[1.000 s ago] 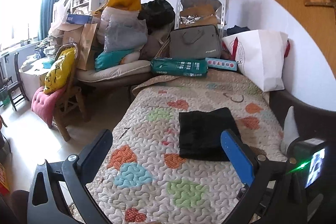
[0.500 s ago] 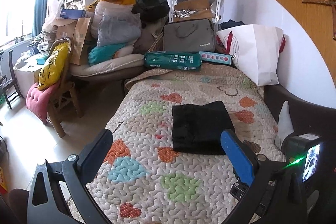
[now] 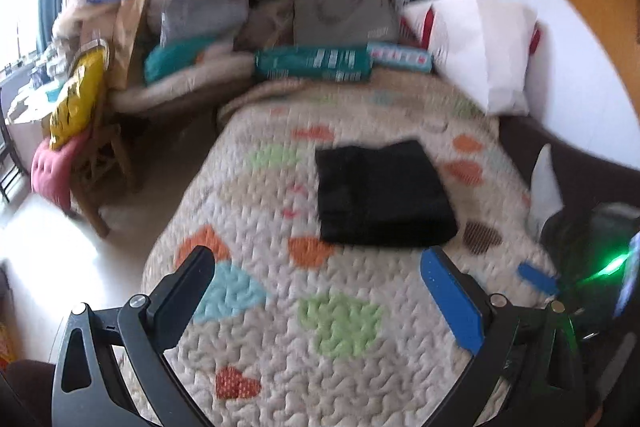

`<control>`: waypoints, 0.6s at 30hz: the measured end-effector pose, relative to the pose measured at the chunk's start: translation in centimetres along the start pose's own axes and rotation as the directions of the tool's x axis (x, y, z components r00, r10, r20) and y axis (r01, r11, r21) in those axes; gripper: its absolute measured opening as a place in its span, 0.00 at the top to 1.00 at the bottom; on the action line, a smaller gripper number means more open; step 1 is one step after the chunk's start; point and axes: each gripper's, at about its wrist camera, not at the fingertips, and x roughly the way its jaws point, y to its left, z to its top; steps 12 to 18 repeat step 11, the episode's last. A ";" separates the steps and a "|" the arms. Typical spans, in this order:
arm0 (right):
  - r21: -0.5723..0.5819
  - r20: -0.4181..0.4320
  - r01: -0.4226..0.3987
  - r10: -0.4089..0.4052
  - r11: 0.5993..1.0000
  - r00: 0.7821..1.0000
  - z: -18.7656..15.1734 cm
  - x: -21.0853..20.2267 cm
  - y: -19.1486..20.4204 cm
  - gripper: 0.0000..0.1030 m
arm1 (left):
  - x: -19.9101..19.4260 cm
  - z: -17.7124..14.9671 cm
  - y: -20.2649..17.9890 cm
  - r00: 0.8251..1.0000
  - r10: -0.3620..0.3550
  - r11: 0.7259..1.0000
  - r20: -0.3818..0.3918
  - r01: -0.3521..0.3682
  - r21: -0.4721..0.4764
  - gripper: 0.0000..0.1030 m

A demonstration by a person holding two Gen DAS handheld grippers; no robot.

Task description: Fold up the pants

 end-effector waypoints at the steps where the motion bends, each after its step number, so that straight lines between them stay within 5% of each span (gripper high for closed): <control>1: 0.001 0.000 0.001 -0.001 1.000 1.000 0.0 0.0 0.0 0.16 | 0.6 -0.3 0.2 1.000 0.006 1.000 -0.023 -0.006 -0.003 0.00; 6: 0.000 -0.006 0.003 -0.003 1.000 1.000 -0.1 0.3 -0.1 0.16 | 2.0 -1.3 1.1 0.997 0.016 1.000 -0.077 -0.018 -0.021 0.00; 18: -0.010 -0.014 -0.002 0.002 1.000 1.000 -0.1 0.6 0.1 0.15 | 2.0 -1.1 1.2 0.997 0.029 0.999 -0.070 -0.030 -0.014 0.00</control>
